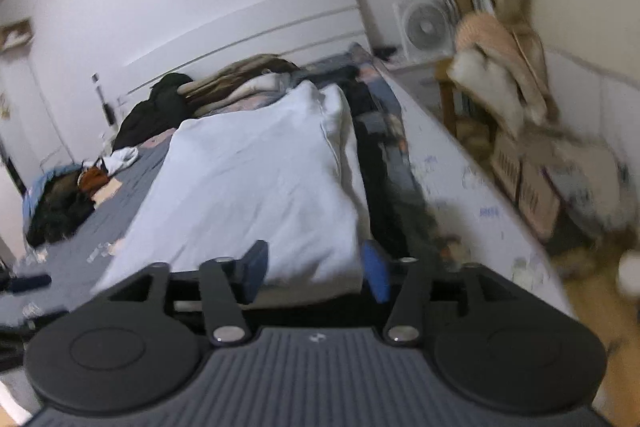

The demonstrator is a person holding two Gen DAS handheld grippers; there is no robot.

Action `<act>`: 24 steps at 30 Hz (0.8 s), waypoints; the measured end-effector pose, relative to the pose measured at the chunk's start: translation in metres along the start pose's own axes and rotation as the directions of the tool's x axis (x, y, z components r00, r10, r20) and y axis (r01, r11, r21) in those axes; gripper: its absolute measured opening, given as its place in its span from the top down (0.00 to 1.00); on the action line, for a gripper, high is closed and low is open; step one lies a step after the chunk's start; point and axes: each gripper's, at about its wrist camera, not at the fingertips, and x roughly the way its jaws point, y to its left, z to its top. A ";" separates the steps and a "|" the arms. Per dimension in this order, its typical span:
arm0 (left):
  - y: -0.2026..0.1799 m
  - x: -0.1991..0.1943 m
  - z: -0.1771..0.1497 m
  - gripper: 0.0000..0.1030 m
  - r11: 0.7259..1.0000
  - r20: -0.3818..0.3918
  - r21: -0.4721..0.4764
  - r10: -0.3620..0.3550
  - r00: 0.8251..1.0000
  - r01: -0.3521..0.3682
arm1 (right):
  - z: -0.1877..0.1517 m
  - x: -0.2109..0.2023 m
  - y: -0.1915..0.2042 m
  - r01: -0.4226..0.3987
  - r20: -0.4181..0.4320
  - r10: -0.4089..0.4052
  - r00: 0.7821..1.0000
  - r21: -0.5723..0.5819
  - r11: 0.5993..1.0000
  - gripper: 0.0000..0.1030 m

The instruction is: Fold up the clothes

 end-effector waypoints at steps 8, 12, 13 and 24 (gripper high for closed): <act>-0.006 -0.035 0.022 0.00 0.983 0.027 -0.174 -0.058 0.998 0.062 | -0.017 -0.039 0.052 0.078 0.012 -0.077 0.997 -0.095 0.992 0.26; -0.014 -0.044 0.026 0.00 0.984 0.029 -0.167 -0.055 0.998 0.059 | -0.018 -0.055 0.064 0.082 0.015 -0.081 0.997 -0.092 0.992 0.24; -0.017 -0.046 0.026 0.00 0.985 0.040 -0.165 -0.039 0.998 0.045 | -0.018 -0.058 0.067 0.091 0.017 -0.090 0.996 -0.101 0.991 0.23; -0.034 -0.061 0.041 0.00 0.986 -0.008 -0.166 0.012 1.000 -0.013 | -0.004 -0.086 0.081 0.128 0.029 -0.126 0.992 -0.111 0.985 0.23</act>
